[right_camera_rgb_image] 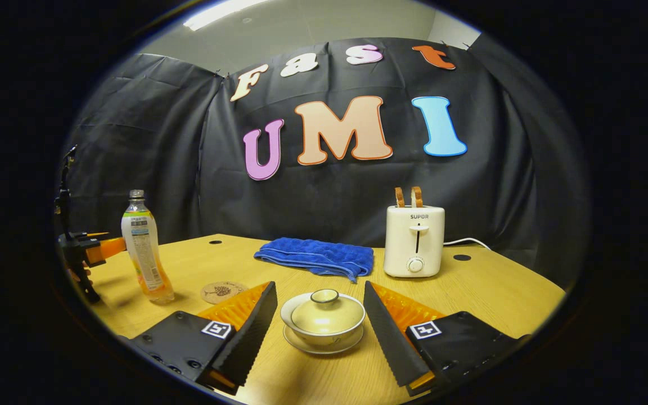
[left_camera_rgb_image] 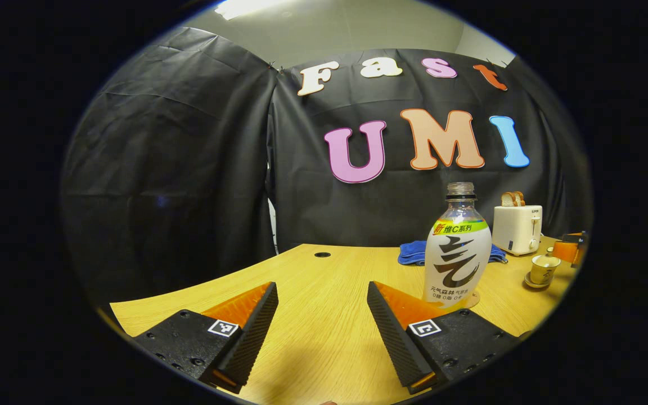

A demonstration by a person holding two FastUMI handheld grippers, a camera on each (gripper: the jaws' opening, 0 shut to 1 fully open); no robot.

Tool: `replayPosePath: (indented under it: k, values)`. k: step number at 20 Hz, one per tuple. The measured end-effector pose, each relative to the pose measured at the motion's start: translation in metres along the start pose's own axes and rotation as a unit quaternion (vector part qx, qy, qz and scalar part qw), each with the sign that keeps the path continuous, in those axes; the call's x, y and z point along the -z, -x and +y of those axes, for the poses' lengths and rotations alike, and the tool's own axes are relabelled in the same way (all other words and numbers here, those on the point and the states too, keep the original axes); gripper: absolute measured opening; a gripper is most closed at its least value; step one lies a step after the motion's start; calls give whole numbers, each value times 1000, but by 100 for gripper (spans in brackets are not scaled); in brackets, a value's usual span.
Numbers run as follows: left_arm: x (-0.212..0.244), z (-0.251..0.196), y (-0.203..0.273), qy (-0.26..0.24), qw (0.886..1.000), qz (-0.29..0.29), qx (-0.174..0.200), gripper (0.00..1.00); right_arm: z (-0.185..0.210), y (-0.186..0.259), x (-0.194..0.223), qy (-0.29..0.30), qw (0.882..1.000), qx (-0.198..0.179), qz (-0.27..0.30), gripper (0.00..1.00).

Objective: Open the teacup lid with one hand, grasp the water bottle and pour water into the teacup with the other hand; after pouring, place the water bottle on the coaster and then close the teacup lid.

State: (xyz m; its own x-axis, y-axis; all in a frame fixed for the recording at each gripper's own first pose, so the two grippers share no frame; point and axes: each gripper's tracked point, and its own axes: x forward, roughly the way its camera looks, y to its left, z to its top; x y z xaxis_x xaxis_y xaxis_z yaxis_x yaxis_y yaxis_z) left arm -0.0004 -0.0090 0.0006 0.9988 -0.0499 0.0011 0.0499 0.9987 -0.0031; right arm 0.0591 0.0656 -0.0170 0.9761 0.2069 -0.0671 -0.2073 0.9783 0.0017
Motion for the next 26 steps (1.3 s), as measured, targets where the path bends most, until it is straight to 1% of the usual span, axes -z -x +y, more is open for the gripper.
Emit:
replayPosePath:
  k: [2,3,7,8,9,12,13,14,15,16,17,20,21,22,26]
  values:
    - [0,0,0,0,1000,0,0,93,3,-8,5,0,1000,-4,15,94]
    - [0,0,-1,0,1000,0,0,93,4,-11,6,0,1000,-3,24,97]
    - [0,0,-1,0,1000,0,1,93,1,-25,14,1,999,4,48,80]
    - [1,-1,0,0,1000,0,2,93,0,-25,13,1,999,10,52,79]
    - [0,-1,-1,1,1000,0,2,93,-3,-28,13,1,999,16,48,70]
    - [1,-1,-1,1,1000,0,3,93,-2,-35,16,-1,998,20,52,44]
    - [0,-1,-1,1,1000,0,3,93,-4,-31,14,0,999,19,50,33]
    - [1,-1,-1,1,1000,0,3,93,-3,-30,13,2,999,18,49,36]
    - [1,-1,-1,0,1000,0,3,93,-2,-29,13,1,999,16,49,34]
    - [1,-1,-1,1,1000,0,3,93,-1,-29,14,-1,999,13,50,36]
    - [1,-1,-1,0,1000,0,3,93,-1,-29,13,-3,999,10,50,34]
    - [1,-1,-1,1,1000,0,3,93,1,-28,11,2,999,6,44,34]
    - [1,-1,-1,1,1000,0,3,93,1,-27,10,2,999,4,39,33]
    - [1,-1,-1,1,1000,0,3,93,2,-26,8,1,999,1,33,36]
    - [1,-1,-1,1,1000,0,3,93,-2,-19,-3,0,1000,10,-1,33]
